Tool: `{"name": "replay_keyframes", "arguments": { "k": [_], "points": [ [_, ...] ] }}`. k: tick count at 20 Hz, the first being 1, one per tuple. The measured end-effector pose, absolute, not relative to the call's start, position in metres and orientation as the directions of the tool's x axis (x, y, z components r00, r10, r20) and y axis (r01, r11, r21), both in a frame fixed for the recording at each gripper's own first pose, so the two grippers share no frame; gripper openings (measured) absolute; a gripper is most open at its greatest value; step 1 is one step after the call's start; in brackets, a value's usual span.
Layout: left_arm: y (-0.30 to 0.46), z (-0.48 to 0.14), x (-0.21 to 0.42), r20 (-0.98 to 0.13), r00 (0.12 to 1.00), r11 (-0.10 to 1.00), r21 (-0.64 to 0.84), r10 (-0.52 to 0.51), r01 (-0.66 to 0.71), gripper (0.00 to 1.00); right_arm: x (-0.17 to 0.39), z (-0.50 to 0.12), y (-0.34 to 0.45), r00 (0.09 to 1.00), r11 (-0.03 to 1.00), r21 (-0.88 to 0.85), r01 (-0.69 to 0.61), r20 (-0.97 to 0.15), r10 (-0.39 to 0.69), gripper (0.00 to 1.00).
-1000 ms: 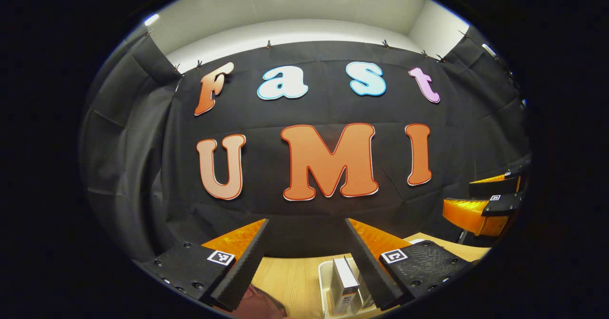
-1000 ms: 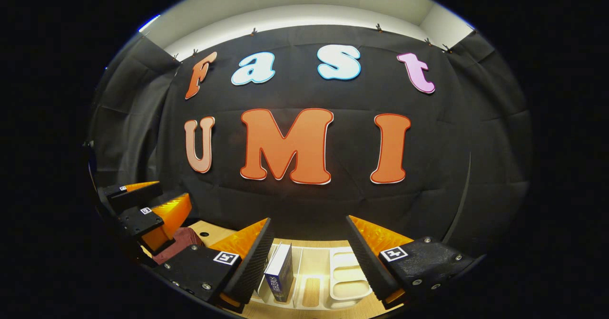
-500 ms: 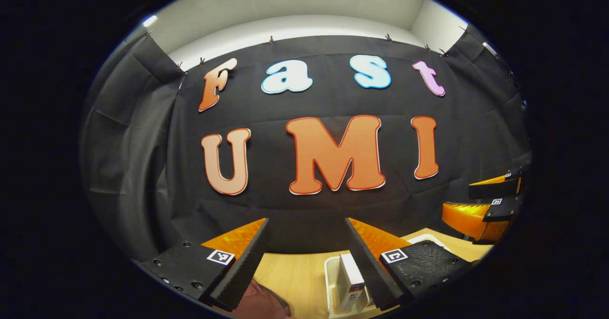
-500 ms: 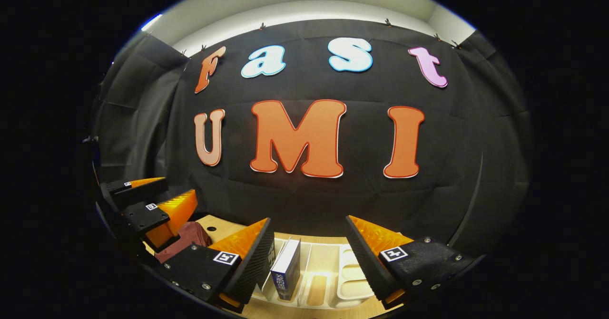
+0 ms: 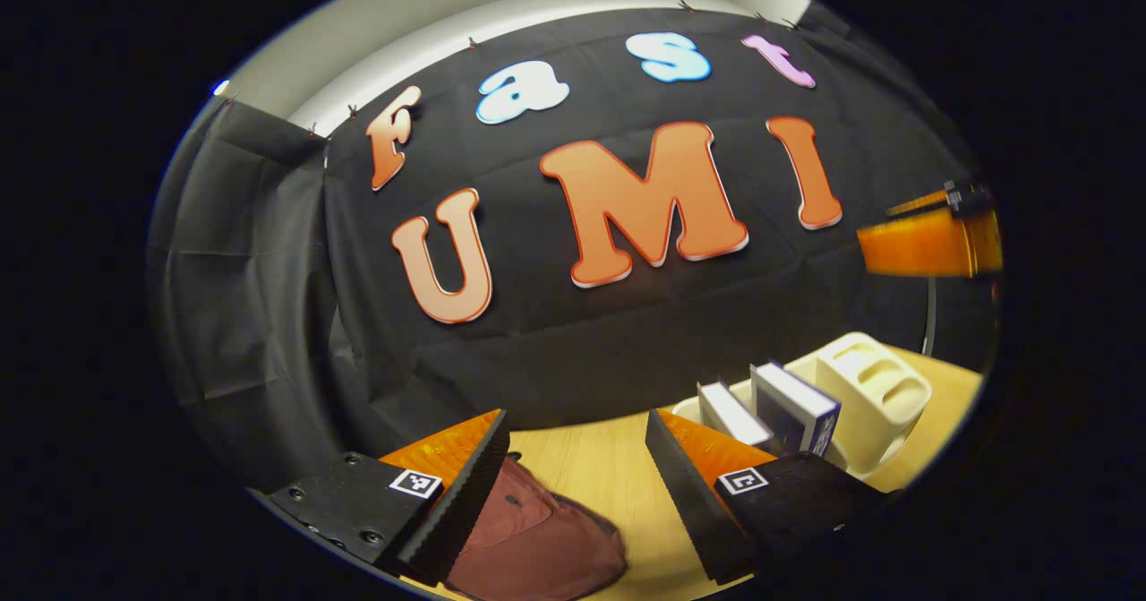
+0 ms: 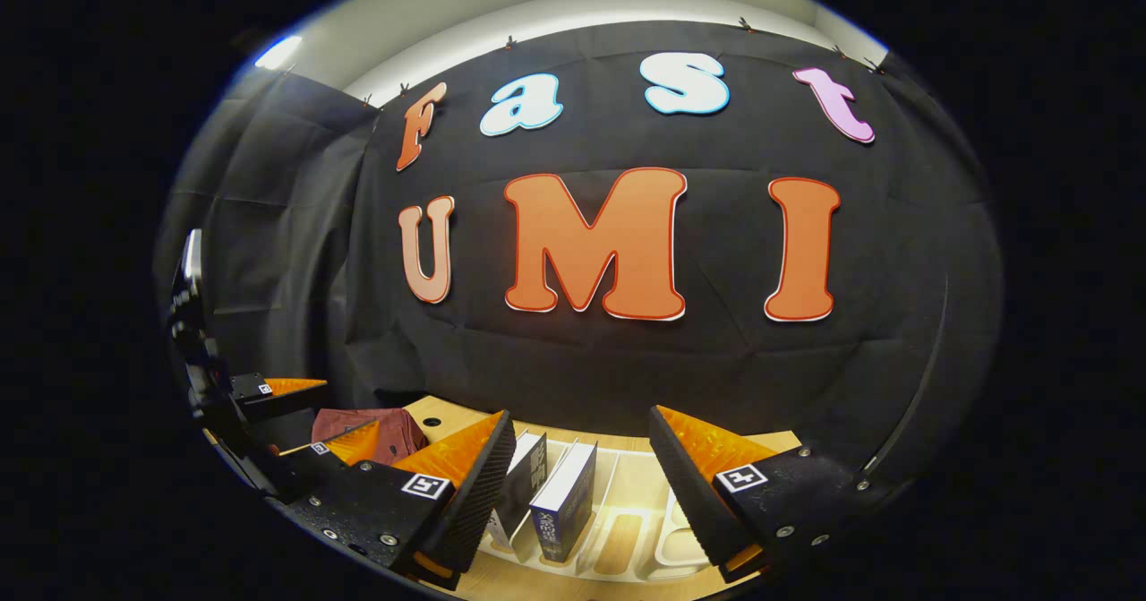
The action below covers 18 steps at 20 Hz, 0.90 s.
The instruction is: Open the schoolbag, grab two books from the bookshelf and put them into the schoolbag.
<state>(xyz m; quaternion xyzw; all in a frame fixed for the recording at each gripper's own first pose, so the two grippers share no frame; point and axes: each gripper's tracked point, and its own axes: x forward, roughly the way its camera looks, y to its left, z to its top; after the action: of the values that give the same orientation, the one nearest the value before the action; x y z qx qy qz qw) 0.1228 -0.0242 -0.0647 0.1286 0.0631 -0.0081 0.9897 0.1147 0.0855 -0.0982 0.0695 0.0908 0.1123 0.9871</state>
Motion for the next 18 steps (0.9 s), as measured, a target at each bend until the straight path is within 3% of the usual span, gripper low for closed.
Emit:
{"name": "replay_keyframes", "arguments": {
  "k": [11, 18],
  "points": [
    [0.018, -0.252, 0.122, -0.488, 0.872, 0.841, 0.453, -0.042, 0.294, 0.98, 0.130, -0.126, 0.082, 0.965, 0.990, 0.122, -0.074, -0.242, 0.102, 0.92],
    [0.033, -0.294, 0.114, -0.612, 0.791, 0.736, 0.531, -0.010, 0.420, 0.98, 0.133, -0.131, 0.081, 0.966, 0.993, 0.105, -0.049, -0.249, 0.074, 0.92]
  ]
}}
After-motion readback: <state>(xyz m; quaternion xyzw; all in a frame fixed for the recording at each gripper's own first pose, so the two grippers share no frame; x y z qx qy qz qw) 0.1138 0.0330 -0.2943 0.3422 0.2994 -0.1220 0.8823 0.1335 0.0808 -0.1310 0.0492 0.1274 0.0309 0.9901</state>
